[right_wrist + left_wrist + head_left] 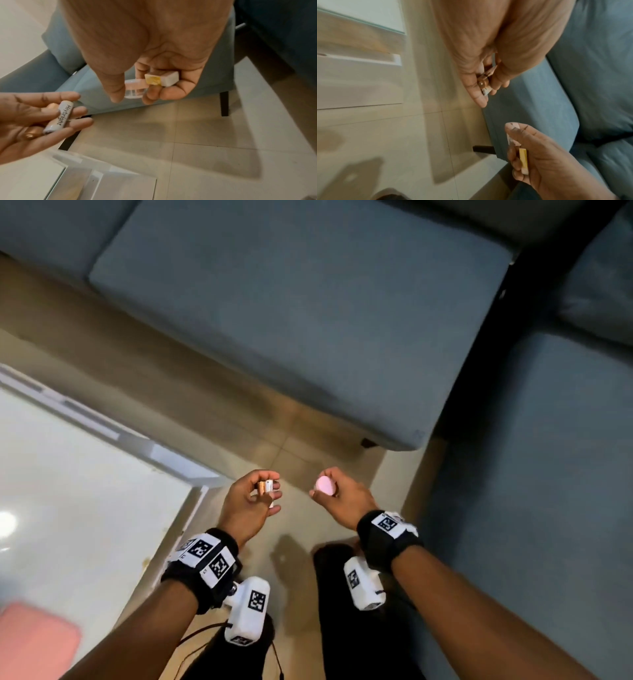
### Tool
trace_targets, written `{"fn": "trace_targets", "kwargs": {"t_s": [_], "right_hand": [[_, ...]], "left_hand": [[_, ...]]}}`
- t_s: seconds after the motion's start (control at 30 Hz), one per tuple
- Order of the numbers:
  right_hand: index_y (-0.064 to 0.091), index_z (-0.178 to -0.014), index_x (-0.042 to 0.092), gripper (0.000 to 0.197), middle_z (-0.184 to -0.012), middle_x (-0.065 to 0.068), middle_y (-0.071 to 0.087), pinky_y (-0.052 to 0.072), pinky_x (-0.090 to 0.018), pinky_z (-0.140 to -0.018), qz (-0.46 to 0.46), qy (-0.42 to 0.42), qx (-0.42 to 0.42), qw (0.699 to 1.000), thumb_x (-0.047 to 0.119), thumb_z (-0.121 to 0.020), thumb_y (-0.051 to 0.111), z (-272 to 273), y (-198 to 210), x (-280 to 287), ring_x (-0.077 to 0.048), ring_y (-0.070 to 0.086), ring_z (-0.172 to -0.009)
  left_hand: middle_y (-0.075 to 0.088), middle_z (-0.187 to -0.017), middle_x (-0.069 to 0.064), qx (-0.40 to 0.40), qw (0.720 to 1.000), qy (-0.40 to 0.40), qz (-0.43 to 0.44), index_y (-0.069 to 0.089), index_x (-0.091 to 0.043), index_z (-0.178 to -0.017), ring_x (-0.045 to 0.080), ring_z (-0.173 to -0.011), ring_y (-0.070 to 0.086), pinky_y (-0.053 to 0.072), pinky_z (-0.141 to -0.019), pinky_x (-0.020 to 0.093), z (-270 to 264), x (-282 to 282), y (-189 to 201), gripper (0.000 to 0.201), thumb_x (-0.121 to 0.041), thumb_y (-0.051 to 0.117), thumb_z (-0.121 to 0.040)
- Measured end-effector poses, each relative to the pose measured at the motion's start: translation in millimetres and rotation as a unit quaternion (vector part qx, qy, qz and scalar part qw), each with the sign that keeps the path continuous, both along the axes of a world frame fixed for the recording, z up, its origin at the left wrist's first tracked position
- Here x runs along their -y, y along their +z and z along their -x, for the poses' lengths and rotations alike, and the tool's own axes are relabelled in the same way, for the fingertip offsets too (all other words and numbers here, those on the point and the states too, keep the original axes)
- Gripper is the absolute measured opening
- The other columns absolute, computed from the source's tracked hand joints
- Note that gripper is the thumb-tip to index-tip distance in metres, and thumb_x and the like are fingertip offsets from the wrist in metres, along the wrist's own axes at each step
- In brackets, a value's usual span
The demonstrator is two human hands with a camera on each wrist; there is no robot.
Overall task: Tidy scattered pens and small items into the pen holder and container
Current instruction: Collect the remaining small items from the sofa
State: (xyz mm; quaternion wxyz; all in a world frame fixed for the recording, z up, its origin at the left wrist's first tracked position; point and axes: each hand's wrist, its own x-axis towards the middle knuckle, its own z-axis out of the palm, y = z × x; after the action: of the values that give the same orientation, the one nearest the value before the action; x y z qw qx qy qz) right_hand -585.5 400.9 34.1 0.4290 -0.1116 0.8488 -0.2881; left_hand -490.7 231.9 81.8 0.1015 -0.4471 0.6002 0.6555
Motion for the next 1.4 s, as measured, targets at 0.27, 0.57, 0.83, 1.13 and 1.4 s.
{"fn": "trace_targets", "kwargs": {"t_s": [0.27,0.57,0.83,1.13,1.4], "right_hand": [[0.054,-0.116,0.021,0.041,-0.107,-0.002,0.062,0.041,-0.026,-0.079,-0.040,0.034,0.027,0.998,0.043,-0.084,0.069,-87,11,85,-0.024,0.058,-0.095],[0.055,-0.098,0.032,0.027,-0.088,0.006,0.065,0.049,-0.026,-0.073,0.063,0.084,0.059,0.993,0.044,-0.081,0.072,-239,33,209,-0.017,0.062,-0.082],[0.057,-0.104,0.035,0.030,-0.080,0.012,0.065,0.044,-0.017,-0.064,0.147,0.238,0.035,0.960,0.046,-0.080,0.072,-295,54,265,-0.002,0.058,-0.069],[0.054,-0.106,0.040,0.030,-0.084,0.009,0.067,0.046,-0.017,-0.066,0.161,0.432,-0.003,0.888,0.049,-0.082,0.069,-351,62,369,-0.008,0.061,-0.076],[0.054,-0.110,0.034,0.032,-0.097,0.012,0.067,0.052,-0.027,-0.073,0.189,0.471,-0.027,0.861,0.047,-0.084,0.068,-402,66,465,-0.011,0.063,-0.083]], "left_hand": [[0.058,-0.097,0.004,-0.028,0.998,0.049,0.026,0.065,-0.017,-0.096,0.023,-0.081,0.066,0.055,-0.077,0.034,-148,86,42,0.038,0.009,0.038,-0.095],[0.057,-0.104,0.006,-0.009,0.974,0.209,0.091,0.067,-0.029,-0.091,0.027,-0.090,0.064,0.053,-0.075,0.034,-331,156,53,0.041,-0.001,0.039,-0.101],[0.059,-0.111,0.005,0.000,0.934,0.310,0.177,0.063,-0.017,-0.104,0.024,-0.095,0.060,0.053,-0.080,0.038,-404,174,50,0.041,0.008,0.032,-0.097],[0.058,-0.106,0.009,-0.002,0.880,0.417,0.229,0.062,-0.023,-0.103,0.024,-0.093,0.063,0.055,-0.077,0.037,-495,247,35,0.038,0.004,0.036,-0.098],[0.056,-0.091,0.005,0.052,0.852,0.466,0.231,0.062,-0.032,-0.086,0.026,-0.081,0.057,0.048,-0.069,0.037,-546,316,12,0.044,0.006,0.039,-0.083]]}}
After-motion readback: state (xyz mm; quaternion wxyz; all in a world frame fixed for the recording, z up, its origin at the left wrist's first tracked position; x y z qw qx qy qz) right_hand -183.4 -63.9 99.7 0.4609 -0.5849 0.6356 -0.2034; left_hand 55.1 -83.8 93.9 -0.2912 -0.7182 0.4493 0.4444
